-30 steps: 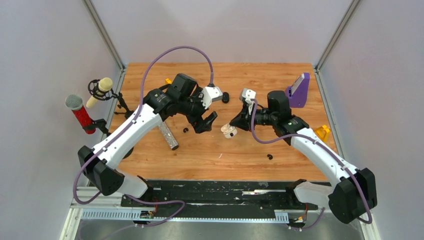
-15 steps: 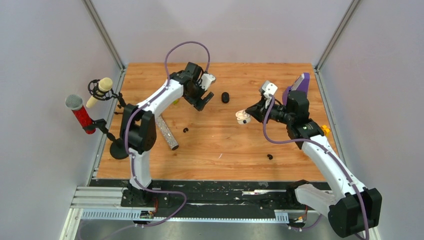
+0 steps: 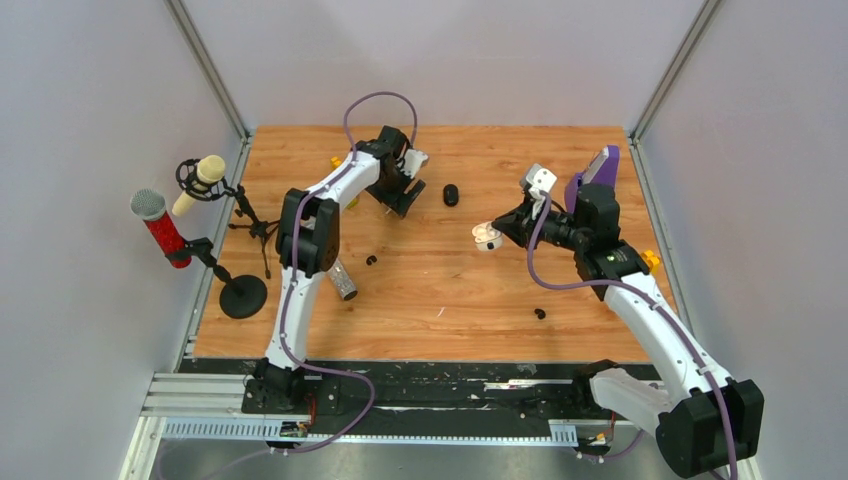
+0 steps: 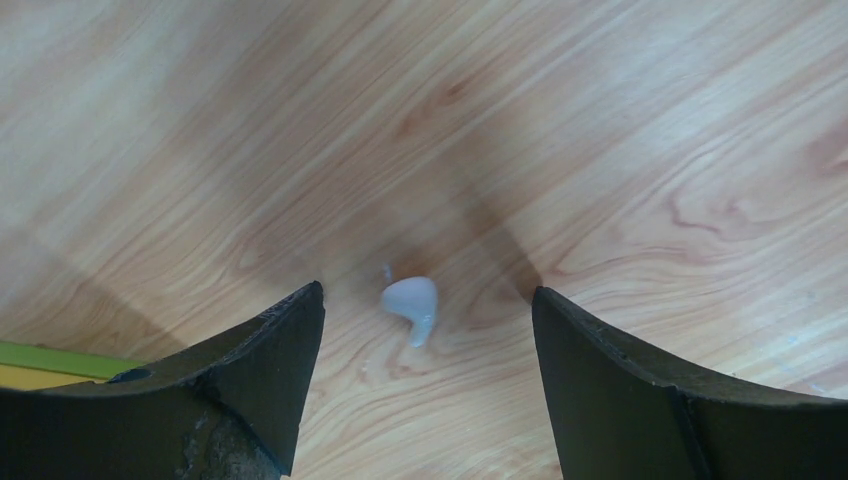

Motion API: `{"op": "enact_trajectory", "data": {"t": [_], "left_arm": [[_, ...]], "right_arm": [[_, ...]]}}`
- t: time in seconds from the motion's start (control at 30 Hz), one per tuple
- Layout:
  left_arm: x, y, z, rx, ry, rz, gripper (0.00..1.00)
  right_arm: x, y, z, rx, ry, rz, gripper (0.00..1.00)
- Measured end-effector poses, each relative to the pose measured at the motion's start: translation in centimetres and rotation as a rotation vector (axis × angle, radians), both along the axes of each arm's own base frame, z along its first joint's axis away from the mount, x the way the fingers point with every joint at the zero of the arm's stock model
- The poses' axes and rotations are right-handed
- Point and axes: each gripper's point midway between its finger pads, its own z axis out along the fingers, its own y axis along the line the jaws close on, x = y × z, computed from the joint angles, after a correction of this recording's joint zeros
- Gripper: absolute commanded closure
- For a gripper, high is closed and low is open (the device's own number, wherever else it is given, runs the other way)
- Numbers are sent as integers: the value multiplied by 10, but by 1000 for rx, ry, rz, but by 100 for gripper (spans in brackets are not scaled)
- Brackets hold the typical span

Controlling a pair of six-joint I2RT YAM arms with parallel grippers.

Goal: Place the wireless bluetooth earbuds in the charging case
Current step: Pick up the earbud from the center of the board.

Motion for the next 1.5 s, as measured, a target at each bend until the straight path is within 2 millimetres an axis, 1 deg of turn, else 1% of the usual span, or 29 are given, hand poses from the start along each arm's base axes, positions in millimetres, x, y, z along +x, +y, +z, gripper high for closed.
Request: {"op": "enact_trajectory", "data": {"t": [0.07, 0.2, 0.37, 0.43, 0.7, 0.73, 0.83, 0.87, 0.97, 1.0, 1.03, 1.1, 1.17, 1.27, 1.43, 1.5], "left_arm": [[0, 7, -4, 4, 14, 20, 17], [3, 14, -4, -2, 18, 49, 18], [1, 10, -4, -15, 25, 48, 18], [0, 8, -3, -25, 31, 45, 20], [2, 4, -4, -39, 36, 46, 33], [2, 4, -4, -39, 37, 46, 37], [3, 5, -4, -37, 36, 48, 43], [3, 5, -4, -36, 36, 49, 47], [3, 5, -5, -36, 37, 51, 53], [3, 5, -4, -35, 38, 51, 56], [3, 5, -4, -35, 40, 52, 58], [3, 5, -4, -34, 43, 52, 67], [2, 5, -5, -32, 49, 52, 71], [0, 5, -5, -33, 53, 53, 74], [-2, 1, -3, -62, 65, 54, 74], [-8, -2, 1, -87, 77, 52, 74]], "right_arm": [[0, 0, 0, 2, 0, 4, 100], [-2, 1, 0, 4, 1, 11, 100], [-3, 2, 0, 5, 2, 17, 100], [-3, 2, 0, 6, 3, 20, 100], [-4, 3, 0, 9, 4, 29, 100], [-4, 3, 0, 9, 5, 30, 100], [-5, 3, -2, 9, 9, 33, 100], [-6, 3, -2, 9, 10, 35, 100], [-6, 4, -2, 10, 10, 38, 100], [-6, 4, -1, 11, 9, 38, 100], [-6, 4, -2, 10, 10, 38, 100], [-6, 4, -1, 10, 9, 38, 100], [-6, 4, -1, 11, 9, 38, 100], [-6, 4, -2, 10, 10, 38, 100], [-6, 4, -2, 11, 12, 37, 100], [-6, 4, -3, 13, 19, 36, 100]]}}
